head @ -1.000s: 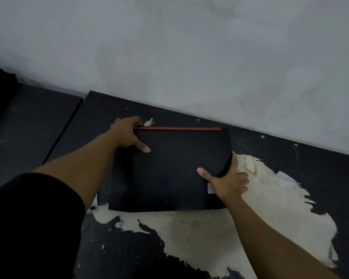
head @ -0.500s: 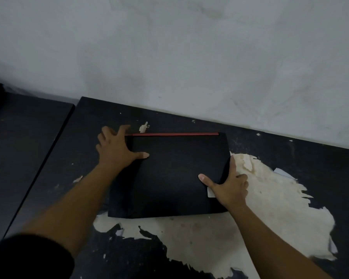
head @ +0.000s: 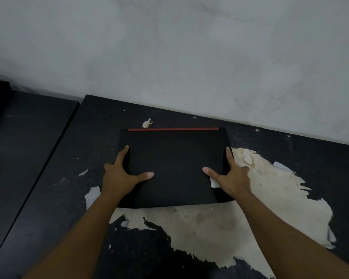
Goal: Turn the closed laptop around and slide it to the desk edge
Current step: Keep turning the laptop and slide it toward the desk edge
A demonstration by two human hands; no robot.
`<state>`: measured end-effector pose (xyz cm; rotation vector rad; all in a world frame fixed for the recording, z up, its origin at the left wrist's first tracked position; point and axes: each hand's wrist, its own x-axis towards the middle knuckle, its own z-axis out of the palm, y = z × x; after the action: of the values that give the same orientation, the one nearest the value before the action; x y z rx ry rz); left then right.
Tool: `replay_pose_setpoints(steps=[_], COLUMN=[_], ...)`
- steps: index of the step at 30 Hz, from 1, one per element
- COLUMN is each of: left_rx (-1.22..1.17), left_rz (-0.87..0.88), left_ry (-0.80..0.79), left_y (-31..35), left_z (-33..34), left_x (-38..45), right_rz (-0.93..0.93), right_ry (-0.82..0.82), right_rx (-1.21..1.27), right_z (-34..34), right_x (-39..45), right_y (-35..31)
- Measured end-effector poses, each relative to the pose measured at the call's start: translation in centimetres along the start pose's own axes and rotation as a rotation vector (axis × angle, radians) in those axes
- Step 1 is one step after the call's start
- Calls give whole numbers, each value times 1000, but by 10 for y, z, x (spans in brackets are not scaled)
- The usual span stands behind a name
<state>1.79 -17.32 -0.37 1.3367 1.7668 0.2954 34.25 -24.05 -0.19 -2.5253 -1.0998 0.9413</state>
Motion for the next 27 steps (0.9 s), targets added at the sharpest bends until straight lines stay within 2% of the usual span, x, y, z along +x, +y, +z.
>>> replay_pose_setpoints(steps=[7, 15, 27], left_rx=[40, 178, 214], left_rz=[31, 70, 176], left_ry=[-40, 104, 245], left_y=[1, 1, -11], left_z=[-6, 13, 21], left_x=[-1, -3, -13], right_rz=[-18, -167, -286], right_ry=[-23, 163, 350], right_rx=[-19, -119, -47], right_z=[-2, 20, 30], right_x=[-7, -6, -11], right_y=[-3, 12, 24])
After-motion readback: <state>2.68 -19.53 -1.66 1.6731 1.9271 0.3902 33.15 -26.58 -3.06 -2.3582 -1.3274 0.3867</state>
